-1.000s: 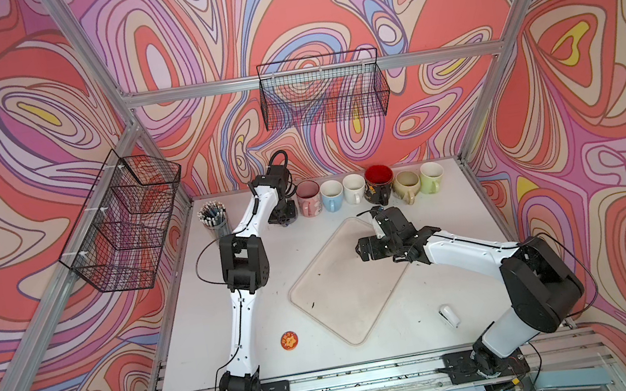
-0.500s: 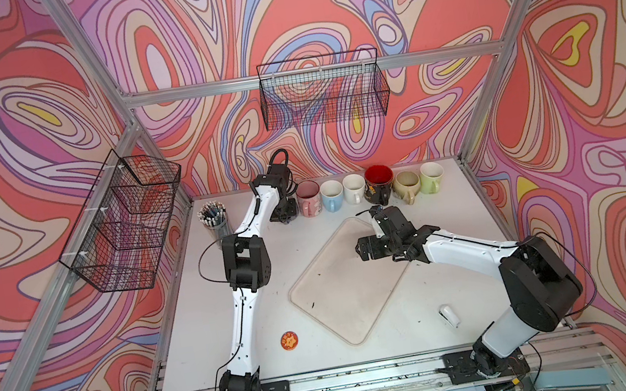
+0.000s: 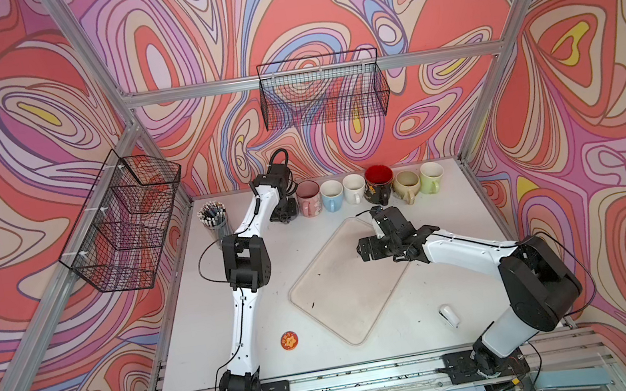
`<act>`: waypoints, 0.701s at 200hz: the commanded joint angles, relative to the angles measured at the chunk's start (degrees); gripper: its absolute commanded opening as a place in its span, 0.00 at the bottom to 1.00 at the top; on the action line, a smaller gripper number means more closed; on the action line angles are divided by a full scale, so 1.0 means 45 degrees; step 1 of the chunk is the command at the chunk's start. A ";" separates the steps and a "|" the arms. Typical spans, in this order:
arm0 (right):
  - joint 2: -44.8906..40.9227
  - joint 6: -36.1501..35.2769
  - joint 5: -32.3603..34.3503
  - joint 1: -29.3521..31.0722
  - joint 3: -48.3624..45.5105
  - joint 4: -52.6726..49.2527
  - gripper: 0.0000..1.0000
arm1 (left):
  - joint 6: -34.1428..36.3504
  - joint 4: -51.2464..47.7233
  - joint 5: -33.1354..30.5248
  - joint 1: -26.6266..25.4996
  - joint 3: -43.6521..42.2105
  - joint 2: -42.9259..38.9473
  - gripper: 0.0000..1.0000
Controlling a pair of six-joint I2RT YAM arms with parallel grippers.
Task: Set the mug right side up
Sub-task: 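Lower the lavender mug beside the pink mug and open the left gripper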
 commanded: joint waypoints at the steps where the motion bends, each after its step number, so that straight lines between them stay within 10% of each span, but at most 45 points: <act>1: -0.0136 -0.0163 0.0206 0.0023 0.0259 -0.0232 0.98 | -0.0087 0.0080 0.0058 0.0005 0.0484 0.0003 0.23; 140: -0.2349 -0.0185 0.1048 0.0035 -0.0054 -0.0760 0.98 | -0.0375 0.0760 0.0137 -0.0078 -0.1195 -0.2907 0.48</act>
